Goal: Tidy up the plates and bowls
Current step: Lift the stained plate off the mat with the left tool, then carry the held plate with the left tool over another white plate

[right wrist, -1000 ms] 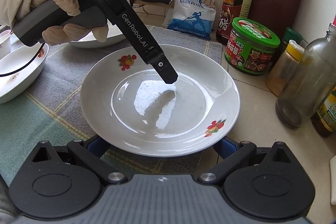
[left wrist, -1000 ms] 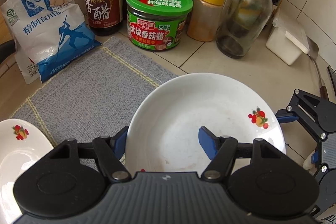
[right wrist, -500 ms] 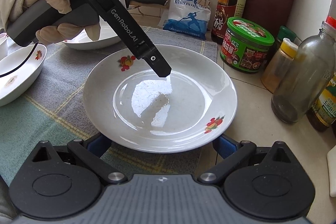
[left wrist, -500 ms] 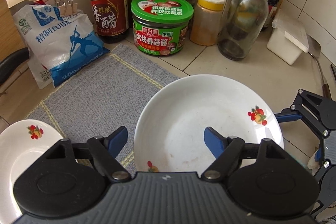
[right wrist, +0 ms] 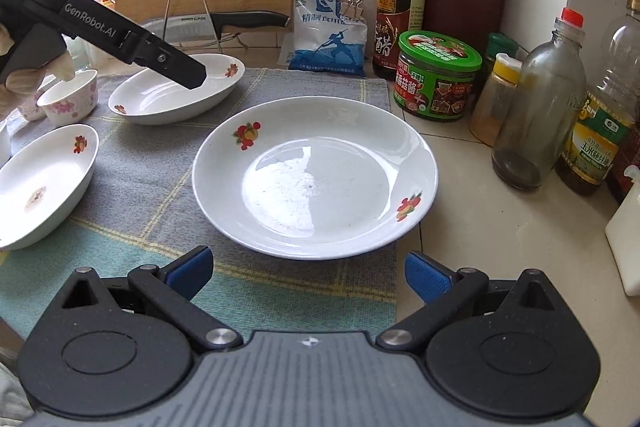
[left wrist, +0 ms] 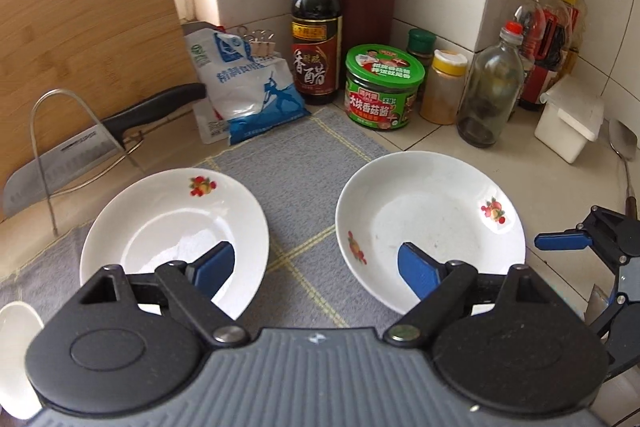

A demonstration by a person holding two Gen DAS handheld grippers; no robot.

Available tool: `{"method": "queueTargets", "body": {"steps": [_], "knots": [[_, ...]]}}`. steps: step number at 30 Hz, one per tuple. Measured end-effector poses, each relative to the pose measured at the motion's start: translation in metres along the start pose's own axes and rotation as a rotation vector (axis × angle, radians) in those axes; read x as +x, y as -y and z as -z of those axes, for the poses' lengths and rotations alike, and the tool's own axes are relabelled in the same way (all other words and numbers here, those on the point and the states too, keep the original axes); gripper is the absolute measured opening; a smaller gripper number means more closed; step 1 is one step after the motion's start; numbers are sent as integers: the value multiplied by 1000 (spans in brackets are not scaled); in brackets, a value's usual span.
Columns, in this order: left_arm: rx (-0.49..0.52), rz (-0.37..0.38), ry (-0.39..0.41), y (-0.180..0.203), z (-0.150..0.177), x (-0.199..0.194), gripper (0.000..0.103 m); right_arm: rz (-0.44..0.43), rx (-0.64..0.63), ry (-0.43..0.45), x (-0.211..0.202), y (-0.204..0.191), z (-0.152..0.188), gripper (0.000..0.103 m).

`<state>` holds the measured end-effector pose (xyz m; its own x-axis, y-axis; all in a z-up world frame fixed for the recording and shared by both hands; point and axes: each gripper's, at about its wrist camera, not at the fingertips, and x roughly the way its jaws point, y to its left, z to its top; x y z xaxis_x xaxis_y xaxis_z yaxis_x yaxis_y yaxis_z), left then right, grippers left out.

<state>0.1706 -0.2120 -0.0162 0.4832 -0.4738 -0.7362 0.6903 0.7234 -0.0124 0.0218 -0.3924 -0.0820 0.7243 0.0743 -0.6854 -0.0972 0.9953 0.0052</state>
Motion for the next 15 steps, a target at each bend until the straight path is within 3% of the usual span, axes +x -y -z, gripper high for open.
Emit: {"method": "queueTargets", "body": {"steps": [6,15], "knots": [[-83,-11,11,-25,45,-40,89,25,-32,14,-13,-44,1,103],[-145,-55,-31,-51,98,-73,89,-25,-51,25,-24,-101,-3,103]]}}
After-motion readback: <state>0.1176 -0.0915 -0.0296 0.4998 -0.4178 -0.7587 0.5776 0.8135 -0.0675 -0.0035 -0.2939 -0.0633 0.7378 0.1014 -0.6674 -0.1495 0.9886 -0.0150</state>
